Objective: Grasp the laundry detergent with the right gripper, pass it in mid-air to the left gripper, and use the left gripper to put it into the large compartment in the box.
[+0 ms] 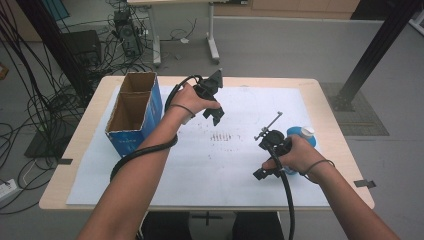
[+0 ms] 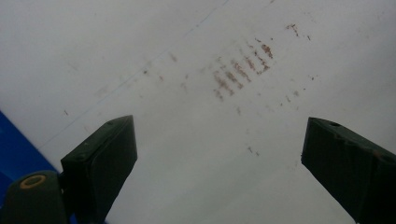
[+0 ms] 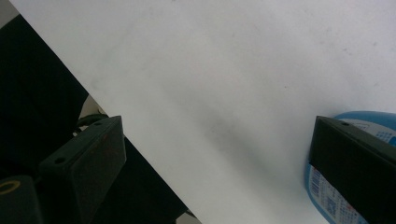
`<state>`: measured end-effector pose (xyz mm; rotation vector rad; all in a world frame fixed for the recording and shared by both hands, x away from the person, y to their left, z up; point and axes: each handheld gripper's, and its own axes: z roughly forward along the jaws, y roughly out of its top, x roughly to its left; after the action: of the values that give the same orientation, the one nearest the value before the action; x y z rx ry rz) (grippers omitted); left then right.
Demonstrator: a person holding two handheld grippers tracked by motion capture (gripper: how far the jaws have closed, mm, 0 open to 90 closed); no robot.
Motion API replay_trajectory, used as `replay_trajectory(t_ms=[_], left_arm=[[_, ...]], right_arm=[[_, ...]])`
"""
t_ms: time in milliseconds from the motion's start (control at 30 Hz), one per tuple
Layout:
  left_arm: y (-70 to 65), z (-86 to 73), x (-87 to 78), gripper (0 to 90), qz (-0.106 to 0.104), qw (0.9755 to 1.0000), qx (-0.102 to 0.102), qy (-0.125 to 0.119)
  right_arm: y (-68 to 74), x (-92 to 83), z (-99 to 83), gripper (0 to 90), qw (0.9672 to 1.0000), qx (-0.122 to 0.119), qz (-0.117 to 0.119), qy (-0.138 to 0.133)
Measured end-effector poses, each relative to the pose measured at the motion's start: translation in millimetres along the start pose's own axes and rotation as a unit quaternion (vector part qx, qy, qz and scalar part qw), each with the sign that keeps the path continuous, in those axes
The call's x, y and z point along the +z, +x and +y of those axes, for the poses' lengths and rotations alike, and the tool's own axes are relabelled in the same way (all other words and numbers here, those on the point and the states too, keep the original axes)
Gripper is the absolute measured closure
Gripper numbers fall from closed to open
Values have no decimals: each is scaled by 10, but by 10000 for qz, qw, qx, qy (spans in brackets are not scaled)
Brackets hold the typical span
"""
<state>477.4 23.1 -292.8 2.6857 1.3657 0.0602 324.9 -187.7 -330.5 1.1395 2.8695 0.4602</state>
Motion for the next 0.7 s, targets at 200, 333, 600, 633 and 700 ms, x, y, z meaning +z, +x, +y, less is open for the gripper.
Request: replay_trajectory(t_ms=[200, 333, 600, 633, 700], left_arm=[[-7, 13, -2, 108, -11, 10000, -8, 13], [0, 13, -4, 108, 19, 10000, -22, 23], [-21, 32, -7, 108, 35, 10000, -31, 55], [-28, 34, -5, 108, 34, 10000, -30, 56], [-44, 39, 1, 108, 58, 10000, -24, 58]], right_arm=[[-26, 12, 0, 36, 10000, -61, 40, -30], [-37, 32, -13, 37, 9999, -22, 92, -101], [-46, 23, -119, 37, 9998, -5, 173, -114], [-44, 15, -135, 36, 9998, 6, 153, -113], [-46, -8, -174, 36, 9998, -20, 173, -116]])
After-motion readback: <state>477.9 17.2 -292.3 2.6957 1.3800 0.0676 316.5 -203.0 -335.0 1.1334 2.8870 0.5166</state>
